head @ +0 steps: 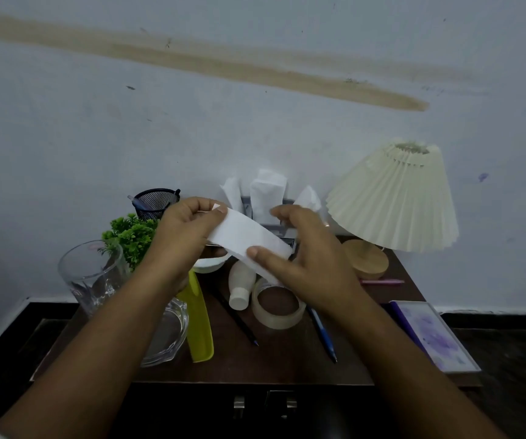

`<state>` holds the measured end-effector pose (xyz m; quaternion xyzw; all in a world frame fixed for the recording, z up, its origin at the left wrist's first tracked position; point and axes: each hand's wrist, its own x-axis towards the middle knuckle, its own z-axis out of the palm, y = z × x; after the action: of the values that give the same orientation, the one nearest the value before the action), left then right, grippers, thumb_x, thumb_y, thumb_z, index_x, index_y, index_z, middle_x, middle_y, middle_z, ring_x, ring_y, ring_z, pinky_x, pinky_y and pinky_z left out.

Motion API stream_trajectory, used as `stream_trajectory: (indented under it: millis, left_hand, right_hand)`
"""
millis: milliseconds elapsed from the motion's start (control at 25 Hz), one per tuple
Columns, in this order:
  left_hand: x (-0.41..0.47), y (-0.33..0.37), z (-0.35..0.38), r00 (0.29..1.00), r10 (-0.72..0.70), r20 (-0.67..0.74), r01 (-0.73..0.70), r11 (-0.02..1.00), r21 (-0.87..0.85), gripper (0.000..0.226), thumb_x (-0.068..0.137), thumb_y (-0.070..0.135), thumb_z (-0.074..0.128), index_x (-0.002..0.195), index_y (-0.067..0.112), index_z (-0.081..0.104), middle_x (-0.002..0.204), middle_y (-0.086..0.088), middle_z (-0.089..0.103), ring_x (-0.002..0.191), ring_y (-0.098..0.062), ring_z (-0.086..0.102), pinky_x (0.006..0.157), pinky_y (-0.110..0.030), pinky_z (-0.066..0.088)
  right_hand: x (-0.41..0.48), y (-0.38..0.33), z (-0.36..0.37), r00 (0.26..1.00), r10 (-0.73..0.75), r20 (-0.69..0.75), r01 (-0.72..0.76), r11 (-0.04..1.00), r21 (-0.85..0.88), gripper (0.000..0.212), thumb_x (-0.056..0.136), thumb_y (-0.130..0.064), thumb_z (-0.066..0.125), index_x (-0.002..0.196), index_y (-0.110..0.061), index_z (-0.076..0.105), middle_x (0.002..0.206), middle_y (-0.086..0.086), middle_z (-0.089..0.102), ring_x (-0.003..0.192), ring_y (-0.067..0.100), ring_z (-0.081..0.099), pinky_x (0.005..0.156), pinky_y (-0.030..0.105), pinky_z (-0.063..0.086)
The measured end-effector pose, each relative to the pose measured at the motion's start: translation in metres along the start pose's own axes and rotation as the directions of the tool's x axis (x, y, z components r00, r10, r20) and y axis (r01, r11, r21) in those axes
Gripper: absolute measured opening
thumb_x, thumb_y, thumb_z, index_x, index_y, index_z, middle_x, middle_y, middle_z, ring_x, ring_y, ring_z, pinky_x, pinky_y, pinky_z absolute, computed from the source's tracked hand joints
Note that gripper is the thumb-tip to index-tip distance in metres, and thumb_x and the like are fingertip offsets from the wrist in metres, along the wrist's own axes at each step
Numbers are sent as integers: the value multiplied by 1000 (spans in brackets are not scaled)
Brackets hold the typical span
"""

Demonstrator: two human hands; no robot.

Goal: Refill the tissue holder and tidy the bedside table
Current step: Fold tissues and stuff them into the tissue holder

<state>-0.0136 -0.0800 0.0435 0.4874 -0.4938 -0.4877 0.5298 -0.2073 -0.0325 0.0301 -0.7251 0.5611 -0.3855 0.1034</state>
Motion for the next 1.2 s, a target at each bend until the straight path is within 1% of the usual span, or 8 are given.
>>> stream_trajectory:
  millis: [160, 280, 400, 520, 640, 840, 1000, 1200]
  left_hand:
    - [-8, 4, 18, 970, -204, 129, 229, 948, -220, 19, 97, 10, 63, 115, 7, 61, 93, -15, 69, 61, -20, 73, 50, -27, 59]
    - [-6, 4, 19, 982, -115, 149, 154, 947, -283, 18, 99, 22, 61, 115, 14, 61, 98, -14, 67, 72, -20, 74, 57, -30, 60]
    - [-2, -3, 16, 987, 31, 159, -26, 999, -32, 28, 96, 30, 66, 123, 24, 62, 103, -2, 71, 85, -13, 74, 66, -28, 60]
    - [3, -16, 18, 959, -5, 282, -34, 990, 136, 17, 93, 21, 70, 110, 20, 72, 98, -6, 76, 94, -26, 74, 81, -39, 60]
    - [14, -20, 22, 975, 41, 218, -76, 985, 154, 10, 92, 13, 71, 101, 8, 71, 93, -24, 73, 86, -35, 73, 74, -38, 61]
    - [29, -26, 27, 985, 161, 67, -170, 973, 154, 22, 88, 8, 75, 97, 13, 56, 82, -12, 65, 73, -26, 68, 53, -27, 57]
    - [41, -29, 31, 959, 275, 71, -284, 927, 246, 12, 87, 10, 76, 85, 16, 66, 84, -2, 72, 73, -34, 71, 68, -51, 62]
    - [51, -29, 34, 940, 332, 73, -340, 914, 222, 12, 90, 8, 72, 91, 20, 76, 87, 2, 76, 73, -34, 70, 74, -40, 63]
  right_hand:
    - [-8, -11, 21, 977, -54, 206, 44, 998, 55, 52, 86, -45, 71, 132, -30, 52, 118, -12, 65, 103, 7, 60, 84, 32, 52]
    - [-1, 4, 25, 982, 131, 135, -146, 983, 108, 27, 96, -24, 61, 122, -19, 65, 109, -2, 71, 97, 15, 66, 86, 40, 56]
    - [7, 13, 19, 949, 279, 143, -314, 867, 387, 22, 96, -21, 62, 115, -16, 70, 106, -1, 75, 99, 17, 71, 90, 47, 59]
    - [14, 19, 18, 941, 284, 186, -339, 782, 523, 27, 94, -19, 68, 121, -16, 69, 110, 1, 76, 101, 19, 73, 90, 50, 59]
    - [20, 24, 21, 944, 319, 88, -316, 789, 526, 28, 88, -17, 75, 113, -22, 62, 105, 0, 74, 95, 17, 73, 85, 46, 61]
    - [31, 31, 13, 955, 252, -154, -181, 911, 371, 22, 84, -2, 71, 86, -21, 58, 84, -4, 66, 67, 8, 60, 65, 21, 51]
    - [42, 35, 10, 969, 236, -69, -204, 930, 307, 20, 88, 0, 67, 89, -19, 74, 79, -11, 71, 67, -2, 63, 65, 8, 47]
    - [51, 42, 10, 968, 246, 49, -248, 913, 323, 20, 93, -5, 66, 104, -15, 78, 93, -3, 76, 83, 6, 69, 77, 17, 56]
